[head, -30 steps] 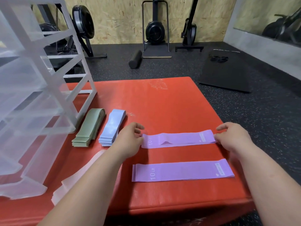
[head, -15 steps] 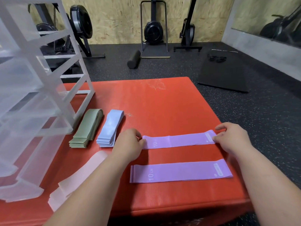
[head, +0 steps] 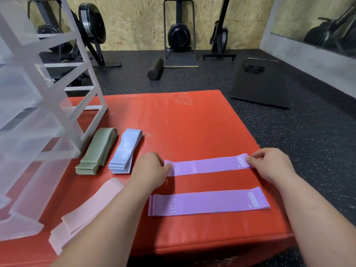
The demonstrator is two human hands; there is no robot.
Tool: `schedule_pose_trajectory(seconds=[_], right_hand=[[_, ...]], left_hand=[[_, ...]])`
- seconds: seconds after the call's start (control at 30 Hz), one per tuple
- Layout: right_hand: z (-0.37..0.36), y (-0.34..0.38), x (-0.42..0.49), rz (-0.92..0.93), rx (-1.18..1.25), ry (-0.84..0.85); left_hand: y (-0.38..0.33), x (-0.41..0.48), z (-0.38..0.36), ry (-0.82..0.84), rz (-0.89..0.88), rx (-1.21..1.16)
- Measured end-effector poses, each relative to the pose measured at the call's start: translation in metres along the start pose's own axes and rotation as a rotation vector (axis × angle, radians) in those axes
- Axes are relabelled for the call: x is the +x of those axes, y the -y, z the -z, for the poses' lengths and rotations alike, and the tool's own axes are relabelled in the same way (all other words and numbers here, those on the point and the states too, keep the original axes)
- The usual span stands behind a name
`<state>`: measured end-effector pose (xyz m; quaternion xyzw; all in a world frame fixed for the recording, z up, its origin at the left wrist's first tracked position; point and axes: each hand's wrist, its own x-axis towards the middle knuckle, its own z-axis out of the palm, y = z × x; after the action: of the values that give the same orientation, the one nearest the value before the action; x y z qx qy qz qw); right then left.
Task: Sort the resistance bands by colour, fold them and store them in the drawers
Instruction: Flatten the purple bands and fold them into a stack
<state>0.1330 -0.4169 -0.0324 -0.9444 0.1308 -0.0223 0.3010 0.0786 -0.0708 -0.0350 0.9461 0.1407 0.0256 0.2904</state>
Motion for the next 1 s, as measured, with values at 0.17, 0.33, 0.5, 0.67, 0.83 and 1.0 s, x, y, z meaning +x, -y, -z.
schedule_pose_trajectory(seconds=[0.17,0.33,0.5,0.67,0.83,1.0], right_hand=[[-0.002,0.000,0.000,-0.029,-0.007,0.036],[0.007,0.001,-0.003,-0.087,0.193,0.032],[0.024,0.007,-0.022,-0.104,0.493,0.116],[0.044,0.006,-0.051,-0.067,0.599,0.168],[0.053,-0.004,-0.079,0.009,0.516,0.170],[0.047,-0.019,-0.095,0.050,0.335,0.167]], left_hand=[[0.002,0.002,0.000,0.007,0.026,-0.063],[0.007,0.005,0.006,-0.008,0.060,-0.220],[0.012,-0.001,0.019,0.013,0.063,-0.390],[0.011,-0.025,0.037,0.031,0.037,-0.481],[0.018,-0.051,0.044,0.050,0.049,-0.508],[0.022,-0.074,0.041,0.040,0.036,-0.403]])
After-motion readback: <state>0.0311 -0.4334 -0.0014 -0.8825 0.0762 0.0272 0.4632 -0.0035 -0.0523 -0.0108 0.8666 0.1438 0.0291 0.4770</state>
